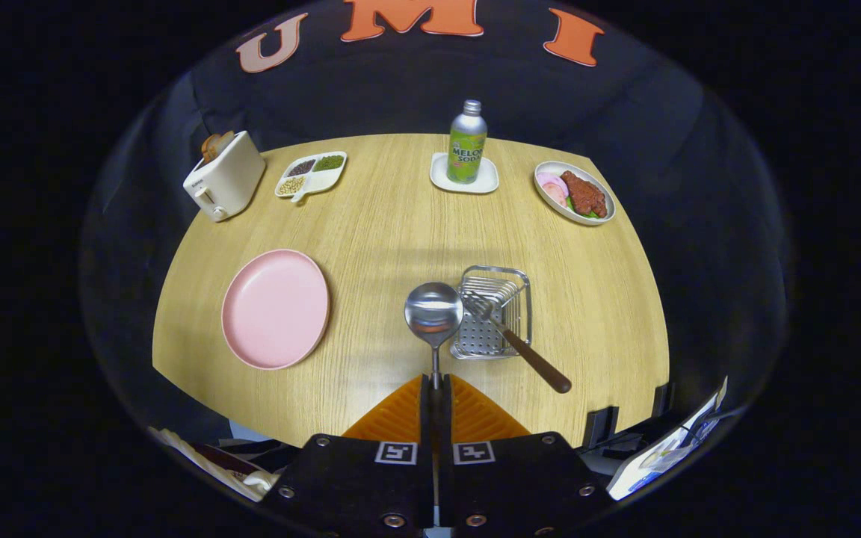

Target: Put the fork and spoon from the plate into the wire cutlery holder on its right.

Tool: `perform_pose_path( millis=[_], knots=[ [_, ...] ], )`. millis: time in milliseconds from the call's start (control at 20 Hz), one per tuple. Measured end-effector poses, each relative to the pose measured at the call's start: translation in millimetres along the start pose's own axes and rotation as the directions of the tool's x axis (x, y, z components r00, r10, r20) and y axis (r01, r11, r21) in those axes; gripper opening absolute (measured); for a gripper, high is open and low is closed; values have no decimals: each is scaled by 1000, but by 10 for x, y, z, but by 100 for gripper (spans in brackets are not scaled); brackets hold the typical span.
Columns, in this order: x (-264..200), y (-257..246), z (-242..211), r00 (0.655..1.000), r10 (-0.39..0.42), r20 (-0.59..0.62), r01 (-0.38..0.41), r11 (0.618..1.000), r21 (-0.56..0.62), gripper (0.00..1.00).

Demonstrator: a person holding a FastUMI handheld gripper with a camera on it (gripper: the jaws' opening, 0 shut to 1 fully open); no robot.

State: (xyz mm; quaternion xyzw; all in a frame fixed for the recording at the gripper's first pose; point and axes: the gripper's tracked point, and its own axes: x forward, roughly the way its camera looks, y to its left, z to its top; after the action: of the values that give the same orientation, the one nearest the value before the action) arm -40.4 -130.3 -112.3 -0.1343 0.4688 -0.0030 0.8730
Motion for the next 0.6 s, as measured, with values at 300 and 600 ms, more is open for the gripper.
perform_pose_path(
  millis=[300, 600],
  knots=[
    [-17, -261, 105, 996, 14, -92, -21, 997, -77, 3],
    [181, -349, 113, 976, 25, -216, -50, 993, -110, 3]
  ],
)
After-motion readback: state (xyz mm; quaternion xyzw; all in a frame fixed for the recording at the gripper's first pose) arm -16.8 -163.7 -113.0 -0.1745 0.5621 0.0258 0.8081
